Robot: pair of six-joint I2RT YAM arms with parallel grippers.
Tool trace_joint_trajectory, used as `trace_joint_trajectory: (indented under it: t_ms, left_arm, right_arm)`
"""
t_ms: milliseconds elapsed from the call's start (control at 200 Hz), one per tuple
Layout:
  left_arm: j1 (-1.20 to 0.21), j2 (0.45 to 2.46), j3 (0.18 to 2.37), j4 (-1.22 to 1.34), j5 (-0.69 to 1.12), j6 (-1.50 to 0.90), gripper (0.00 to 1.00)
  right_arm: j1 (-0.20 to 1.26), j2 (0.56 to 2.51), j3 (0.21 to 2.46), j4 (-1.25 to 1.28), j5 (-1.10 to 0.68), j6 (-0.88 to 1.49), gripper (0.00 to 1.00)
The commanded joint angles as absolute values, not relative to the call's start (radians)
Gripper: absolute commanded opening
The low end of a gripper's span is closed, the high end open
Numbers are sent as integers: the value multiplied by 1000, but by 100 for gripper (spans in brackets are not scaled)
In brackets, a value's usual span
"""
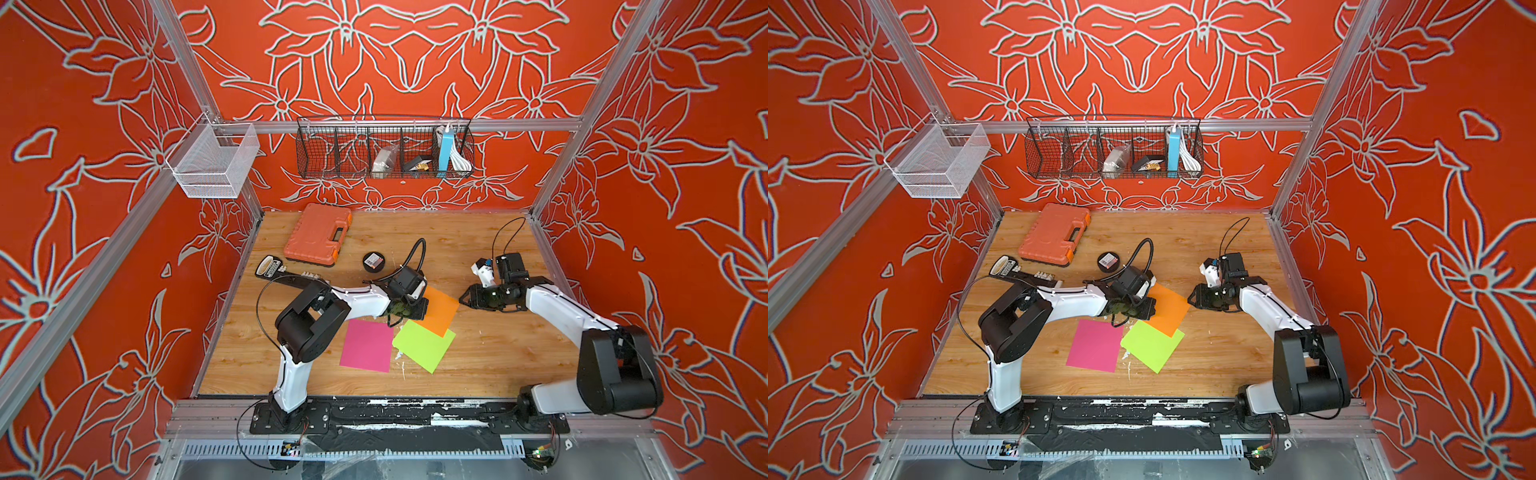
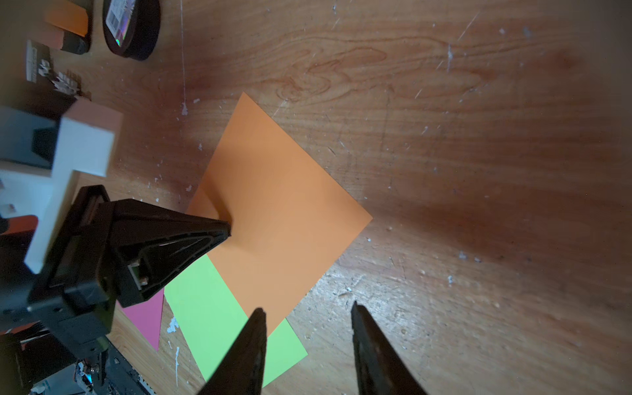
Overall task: Fold the square paper diagonally
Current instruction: Fold the paper at the center of the board.
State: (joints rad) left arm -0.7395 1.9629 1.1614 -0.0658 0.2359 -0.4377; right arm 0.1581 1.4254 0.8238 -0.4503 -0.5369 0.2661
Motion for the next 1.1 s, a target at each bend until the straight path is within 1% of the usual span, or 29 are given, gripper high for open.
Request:
trace_joint_trajectory:
  t_ms: [0, 130, 155, 255, 360, 440, 535, 615, 666, 711, 816, 951, 1026, 1091]
  left_arm:
    - [-736, 1950, 1137, -67, 236, -403, 4]
    - [-735, 1884, 1079, 47, 312, -399, 9]
    - [-735, 1871, 1071, 65, 329, -403, 10]
    - [-735, 1816, 1039, 139, 398, -432, 19]
    - [-735, 1752, 982, 217, 418, -468, 25]
    - [-735, 1721, 968, 197, 393, -476, 25]
    - [-733, 1710, 961, 151, 361, -486, 19]
    - [-730, 1713, 950, 138, 358, -495, 15]
    - [-729, 1718, 948, 128, 358, -498, 14]
    - [-730, 1725, 949, 115, 358, -498, 14]
    - [-729, 1748, 950, 100, 354, -496, 15]
    - [-727, 1781, 957, 89, 341, -501, 17]
    - [-727, 1805, 973, 78, 329, -491, 18]
    - [-724, 1832, 991, 68, 324, -480, 18]
  right_arm:
    - [170, 1433, 849, -447, -514, 259, 44]
    - [177, 1422, 826, -418, -491, 281, 49]
    - [178, 1417, 822, -410, -491, 287, 52]
    - [179, 1413, 812, -391, -489, 309, 57]
    - [182, 1419, 815, -385, -500, 313, 57]
    - [183, 1431, 828, -398, -508, 308, 56]
    - [182, 1461, 862, -430, -519, 290, 52]
    - [182, 1499, 896, -459, -538, 271, 42]
    - [182, 1525, 918, -480, -550, 256, 40]
    - [184, 1545, 934, -498, -556, 245, 39]
    - [184, 1580, 954, -524, -532, 232, 41]
    - [185, 1588, 942, -531, -489, 223, 48]
    - [185, 1598, 933, -523, -491, 227, 55]
    - [184, 1607, 924, -503, -507, 239, 56]
